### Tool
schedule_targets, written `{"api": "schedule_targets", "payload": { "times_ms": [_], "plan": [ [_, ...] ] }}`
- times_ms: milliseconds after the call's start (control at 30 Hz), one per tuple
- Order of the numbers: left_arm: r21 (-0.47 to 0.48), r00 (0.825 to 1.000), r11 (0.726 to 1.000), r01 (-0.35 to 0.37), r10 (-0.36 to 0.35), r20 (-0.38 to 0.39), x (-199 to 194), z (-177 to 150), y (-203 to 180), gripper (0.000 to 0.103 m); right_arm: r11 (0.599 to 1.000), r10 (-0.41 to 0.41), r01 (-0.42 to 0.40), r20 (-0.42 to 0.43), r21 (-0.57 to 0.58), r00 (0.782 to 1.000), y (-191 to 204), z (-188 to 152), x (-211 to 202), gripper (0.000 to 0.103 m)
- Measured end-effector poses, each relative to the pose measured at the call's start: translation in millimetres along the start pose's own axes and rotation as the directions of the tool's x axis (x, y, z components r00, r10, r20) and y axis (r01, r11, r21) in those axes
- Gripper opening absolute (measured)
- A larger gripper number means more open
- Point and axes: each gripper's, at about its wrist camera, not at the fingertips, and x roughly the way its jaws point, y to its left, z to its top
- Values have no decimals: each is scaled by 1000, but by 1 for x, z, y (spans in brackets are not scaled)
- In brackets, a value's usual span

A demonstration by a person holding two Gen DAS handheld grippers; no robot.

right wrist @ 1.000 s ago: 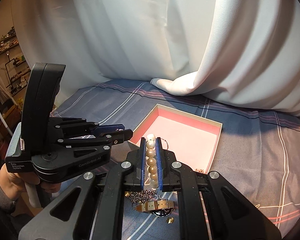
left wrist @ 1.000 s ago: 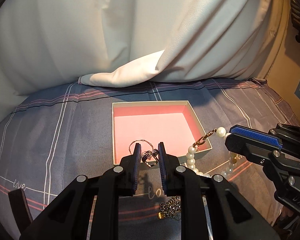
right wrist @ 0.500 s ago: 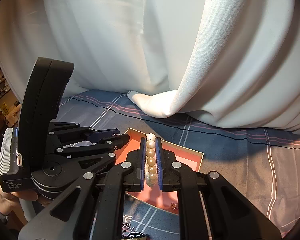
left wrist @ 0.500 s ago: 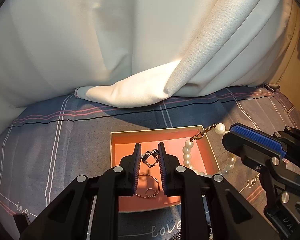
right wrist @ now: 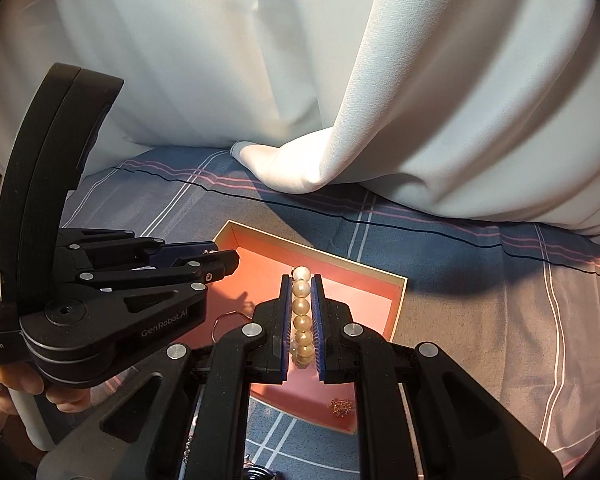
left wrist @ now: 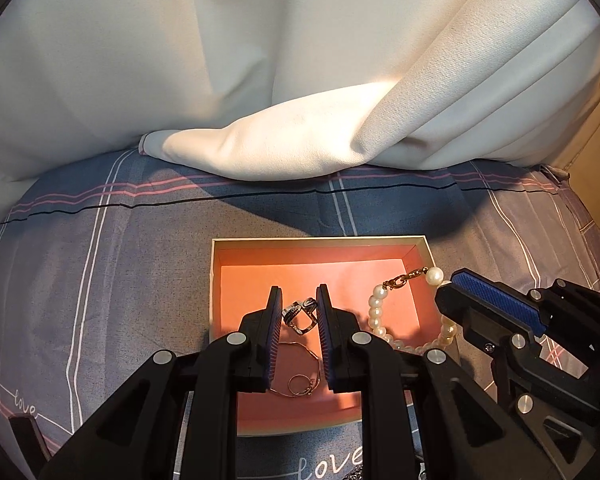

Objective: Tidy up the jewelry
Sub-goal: 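Carry the pearl bracelet and silver charm into the box and release both, then lower the left gripper onto the small gold pendant and close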

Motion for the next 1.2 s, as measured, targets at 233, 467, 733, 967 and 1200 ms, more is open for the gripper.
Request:
{"api": "schedule_targets", "payload": {
  "times_ms": [233, 467, 733, 967, 1200],
  "plan": [
    [-45, 999, 999, 22, -24, -43, 9, 2, 5, 63, 999, -41, 42, -60, 22, 997, -9, -18, 9, 23],
    [-12, 998, 999, 46, -45, 38, -32, -26, 6, 81, 994, -38, 37, 8, 103, 999, -26, -65, -31, 60],
    [-20, 998, 998, 62, -62, -16, -48, -134, 16, 82, 987, -3, 10, -47, 162, 999, -27, -158, -62, 60],
    [32, 997, 999, 27, -25, -69, -44, -200, -2, 79, 999, -7, 14, -140, 47, 990, 8, -196, -44, 52],
    [125, 998, 992, -16, 24, -62, -36, -203, -18, 73, 999, -19, 23, -141, 26, 990, 14, -197, -39, 50]
  ]
}}
